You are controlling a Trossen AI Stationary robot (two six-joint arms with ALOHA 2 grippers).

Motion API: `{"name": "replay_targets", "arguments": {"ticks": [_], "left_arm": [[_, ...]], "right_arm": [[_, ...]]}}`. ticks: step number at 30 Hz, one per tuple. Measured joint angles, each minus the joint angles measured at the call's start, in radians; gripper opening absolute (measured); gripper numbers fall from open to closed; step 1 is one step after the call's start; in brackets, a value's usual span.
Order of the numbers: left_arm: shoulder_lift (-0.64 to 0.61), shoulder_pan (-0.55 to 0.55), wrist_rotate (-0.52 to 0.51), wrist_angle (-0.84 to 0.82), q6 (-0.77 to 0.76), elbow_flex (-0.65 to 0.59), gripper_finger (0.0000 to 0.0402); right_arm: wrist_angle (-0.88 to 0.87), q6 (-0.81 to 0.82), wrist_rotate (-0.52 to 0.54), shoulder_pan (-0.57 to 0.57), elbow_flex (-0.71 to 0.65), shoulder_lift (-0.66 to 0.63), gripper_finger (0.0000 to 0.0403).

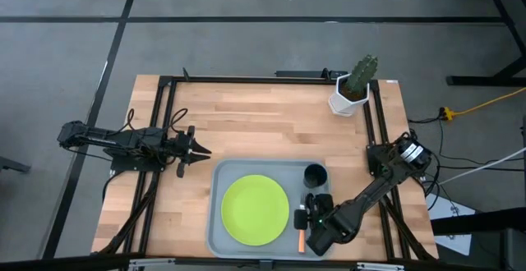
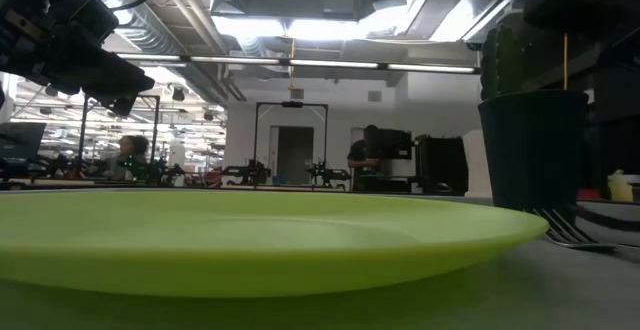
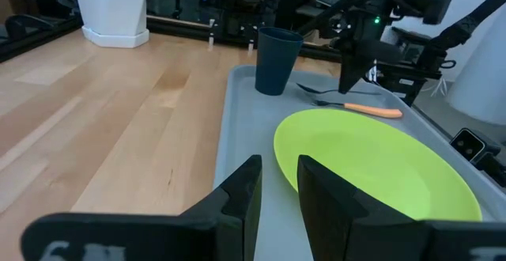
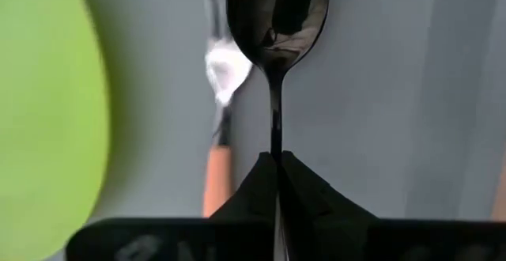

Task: Pick and place plate/cup/fork/spoon on tray
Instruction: Put the black spoon beside the orange fork on the gray tray

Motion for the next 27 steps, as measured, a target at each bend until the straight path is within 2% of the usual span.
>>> {"name": "replay_targets", "arguments": {"ticks": [7,21,27], "left_arm": [[0.000,0.000,0.000,0.000,0.000,0.000,0.0076],[0.000,0.000,0.000,0.000,0.000,0.000,0.0077],[0.000,0.000,0.000,0.000,0.000,0.000,0.0077]], "right_arm": [[-0.041,0.026,0.022,-0.001,0.003,0.001,0.0004],[-0.042,0.047,-0.086,-0.007,0.004,0.002,0.0006],[-0.044,0.046,-0.060,-0.012,0.004,0.002,0.0018]]}}
